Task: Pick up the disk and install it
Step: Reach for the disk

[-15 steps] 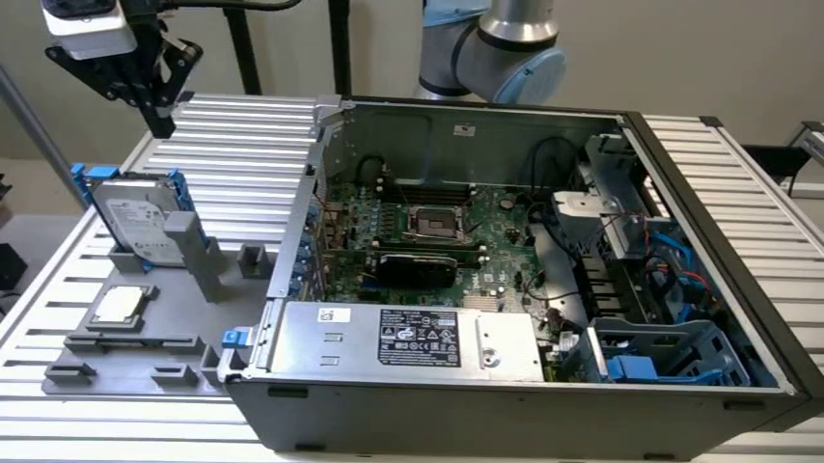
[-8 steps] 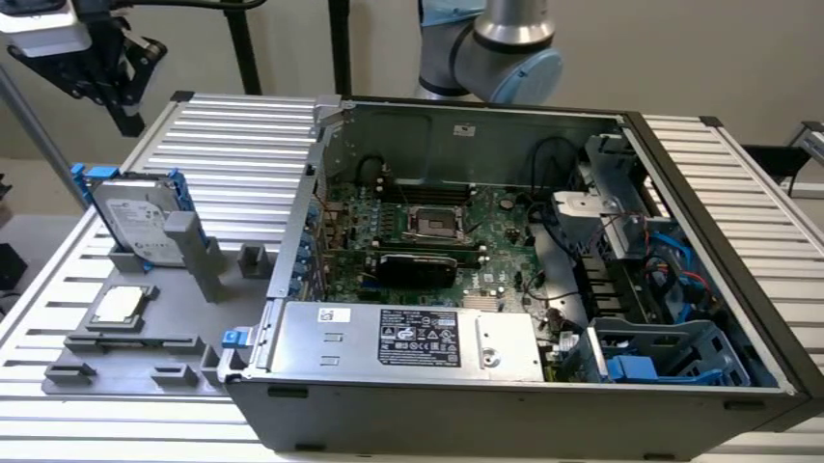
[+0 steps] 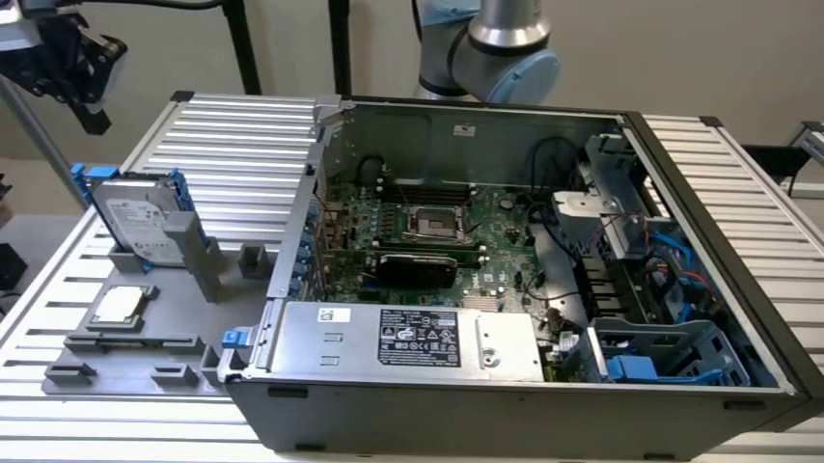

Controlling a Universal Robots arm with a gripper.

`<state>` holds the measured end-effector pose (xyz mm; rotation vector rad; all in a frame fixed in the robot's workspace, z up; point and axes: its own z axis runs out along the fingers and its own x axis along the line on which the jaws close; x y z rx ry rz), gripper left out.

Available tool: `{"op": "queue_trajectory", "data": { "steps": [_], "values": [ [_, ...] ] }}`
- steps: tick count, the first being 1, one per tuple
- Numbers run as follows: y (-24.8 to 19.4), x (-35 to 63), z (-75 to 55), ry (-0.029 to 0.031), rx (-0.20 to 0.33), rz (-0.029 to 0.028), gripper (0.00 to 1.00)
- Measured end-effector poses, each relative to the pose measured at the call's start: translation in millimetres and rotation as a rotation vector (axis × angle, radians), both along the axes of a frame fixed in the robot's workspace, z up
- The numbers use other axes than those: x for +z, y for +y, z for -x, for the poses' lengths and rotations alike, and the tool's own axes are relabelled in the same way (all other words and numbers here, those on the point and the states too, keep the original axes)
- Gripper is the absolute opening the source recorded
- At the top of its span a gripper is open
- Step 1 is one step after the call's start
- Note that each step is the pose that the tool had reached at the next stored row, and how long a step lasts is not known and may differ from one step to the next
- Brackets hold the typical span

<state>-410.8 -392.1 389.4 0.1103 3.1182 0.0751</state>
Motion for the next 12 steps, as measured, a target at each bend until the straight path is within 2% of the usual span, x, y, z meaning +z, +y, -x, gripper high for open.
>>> {"op": "queue_trajectory", "data": {
  "steps": [5,7,8,9,12],
  "values": [
    [3.5,-0.4,22.1,0.0003,0.000,0.0008,0.11],
    [7.4,-0.5,26.5,0.0004,0.000,0.0074,0.11],
    [9.8,-0.5,27.8,0.0004,0.000,0.0137,0.11],
    [12.4,-0.5,28.5,0.0005,0.000,0.0235,0.11],
    [19.0,-0.9,28.7,0.0005,0.001,0.0634,0.11]
  ]
}}
